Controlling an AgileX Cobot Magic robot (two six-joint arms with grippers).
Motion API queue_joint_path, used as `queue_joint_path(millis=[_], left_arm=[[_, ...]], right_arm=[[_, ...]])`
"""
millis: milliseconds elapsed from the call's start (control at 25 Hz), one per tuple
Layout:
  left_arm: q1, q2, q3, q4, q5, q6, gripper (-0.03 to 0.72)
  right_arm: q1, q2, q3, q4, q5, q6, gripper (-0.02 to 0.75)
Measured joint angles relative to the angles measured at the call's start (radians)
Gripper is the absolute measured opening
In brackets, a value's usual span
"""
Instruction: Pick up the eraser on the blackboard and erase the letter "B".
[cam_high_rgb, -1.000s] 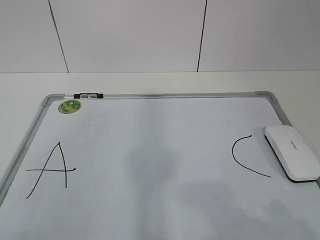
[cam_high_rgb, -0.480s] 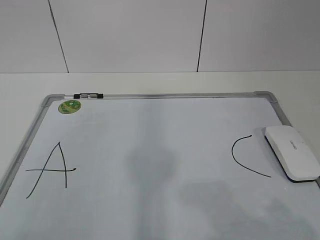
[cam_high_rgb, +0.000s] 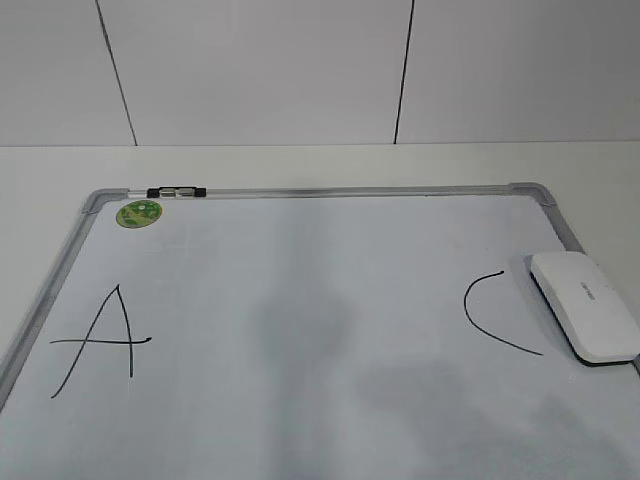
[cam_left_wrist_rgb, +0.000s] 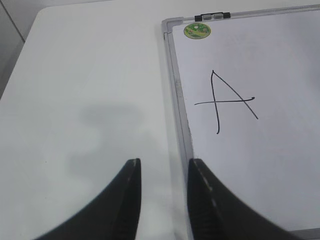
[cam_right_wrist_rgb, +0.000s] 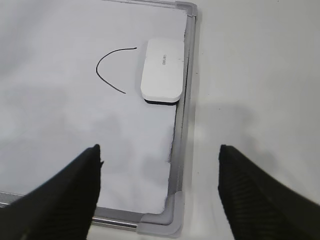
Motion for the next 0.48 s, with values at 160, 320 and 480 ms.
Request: queue_joint_path(millis=[160,320,480], left_arm=[[0.000,0.000,0.000,0.000,0.000,-0.001,0.239],[0.000,0.000,0.000,0.000,0.000,-0.001,0.239],[0.000,0.000,0.000,0.000,0.000,-0.001,0.239]], right_arm=[[0.000,0.000,0.000,0.000,0.000,0.000,0.586],[0.000,0.000,0.000,0.000,-0.001,0.000,0.586],[0.000,0.000,0.000,0.000,-0.001,0.000,0.586]])
